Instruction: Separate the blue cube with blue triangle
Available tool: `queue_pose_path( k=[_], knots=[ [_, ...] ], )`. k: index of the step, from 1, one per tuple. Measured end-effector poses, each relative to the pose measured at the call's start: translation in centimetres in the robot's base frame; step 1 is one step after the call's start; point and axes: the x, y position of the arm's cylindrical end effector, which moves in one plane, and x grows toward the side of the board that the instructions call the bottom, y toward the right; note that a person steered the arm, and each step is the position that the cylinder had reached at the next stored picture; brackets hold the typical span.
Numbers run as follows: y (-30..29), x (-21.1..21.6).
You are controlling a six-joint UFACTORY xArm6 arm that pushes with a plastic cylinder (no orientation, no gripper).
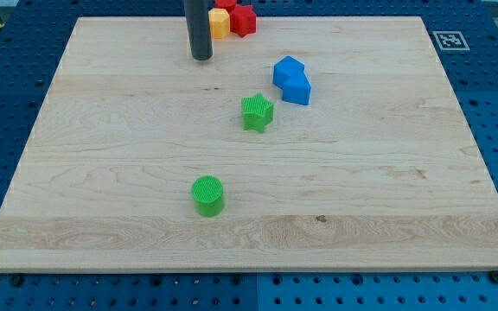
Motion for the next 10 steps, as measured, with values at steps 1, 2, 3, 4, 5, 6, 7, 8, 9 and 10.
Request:
queue_pose_path(
  k=[1, 2, 3, 4, 5, 6, 7, 8, 9, 10],
  knots=[
    [2.5, 0.0],
    [6.4, 0.0],
    [11.1, 0.0],
    [13.6, -1.0],
    [14.8, -1.7],
    [15.4, -0.2],
    [15.5, 2.6],
    [14.8, 6.0],
    [13.3, 8.4],
    [11.5, 9.1]
  ],
)
